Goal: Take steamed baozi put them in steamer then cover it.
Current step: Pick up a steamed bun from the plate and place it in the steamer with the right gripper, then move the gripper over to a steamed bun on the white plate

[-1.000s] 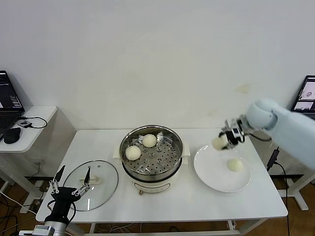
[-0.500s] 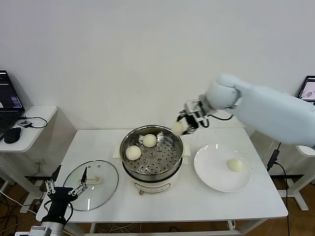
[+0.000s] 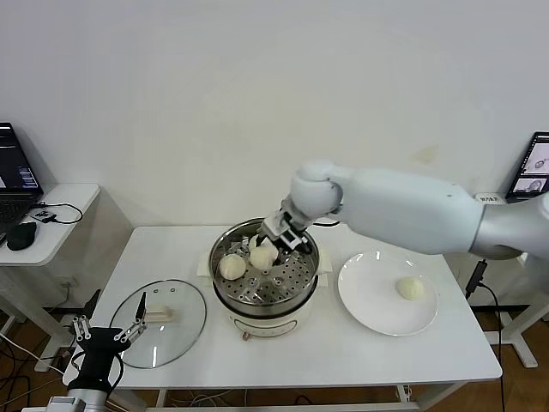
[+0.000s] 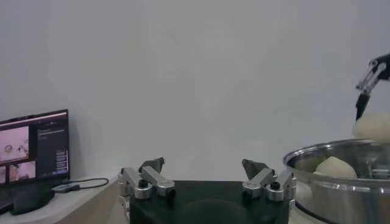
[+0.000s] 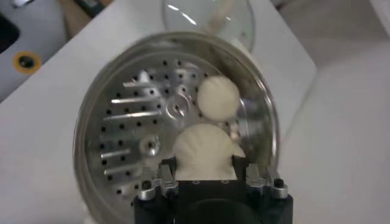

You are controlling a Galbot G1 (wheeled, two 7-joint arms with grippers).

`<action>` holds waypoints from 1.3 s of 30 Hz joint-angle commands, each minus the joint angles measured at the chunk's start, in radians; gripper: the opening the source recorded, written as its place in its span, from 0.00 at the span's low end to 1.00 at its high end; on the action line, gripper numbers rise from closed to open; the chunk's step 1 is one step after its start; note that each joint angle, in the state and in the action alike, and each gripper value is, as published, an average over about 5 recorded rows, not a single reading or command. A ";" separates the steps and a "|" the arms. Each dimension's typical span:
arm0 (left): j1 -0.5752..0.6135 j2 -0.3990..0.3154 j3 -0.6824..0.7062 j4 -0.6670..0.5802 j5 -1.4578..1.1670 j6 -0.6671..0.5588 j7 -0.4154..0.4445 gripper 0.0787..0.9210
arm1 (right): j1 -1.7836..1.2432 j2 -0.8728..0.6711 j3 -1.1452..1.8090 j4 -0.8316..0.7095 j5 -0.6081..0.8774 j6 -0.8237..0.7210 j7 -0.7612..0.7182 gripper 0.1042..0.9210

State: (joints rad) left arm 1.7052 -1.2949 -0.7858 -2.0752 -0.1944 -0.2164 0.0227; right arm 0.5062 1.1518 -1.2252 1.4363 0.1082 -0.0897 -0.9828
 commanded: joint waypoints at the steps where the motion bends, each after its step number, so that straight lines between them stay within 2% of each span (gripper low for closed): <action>1: -0.001 -0.002 -0.003 0.004 0.000 -0.001 0.000 0.88 | -0.021 0.078 -0.048 -0.021 -0.099 0.153 -0.011 0.59; 10: -0.004 -0.004 0.000 0.015 -0.001 -0.007 -0.001 0.88 | -0.028 0.076 -0.057 -0.007 -0.161 0.228 -0.012 0.60; 24: -0.004 -0.009 0.004 0.021 -0.001 -0.012 -0.001 0.88 | -0.032 0.067 -0.063 0.002 -0.188 0.253 -0.024 0.60; 27: -0.004 -0.010 0.006 0.022 0.000 -0.012 -0.001 0.88 | -0.033 0.064 -0.066 0.007 -0.175 0.255 -0.015 0.66; 34: -0.005 -0.009 0.012 0.021 0.001 -0.012 -0.001 0.88 | -0.002 0.036 -0.056 0.022 -0.151 0.252 -0.013 0.86; 39: -0.008 -0.001 0.014 0.023 0.001 -0.012 0.000 0.88 | 0.058 -0.040 -0.015 0.049 -0.078 0.217 -0.022 0.88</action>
State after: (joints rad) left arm 1.6974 -1.2979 -0.7725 -2.0532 -0.1933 -0.2289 0.0218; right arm 0.5145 1.1696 -1.2667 1.4684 -0.0226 0.1418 -1.0039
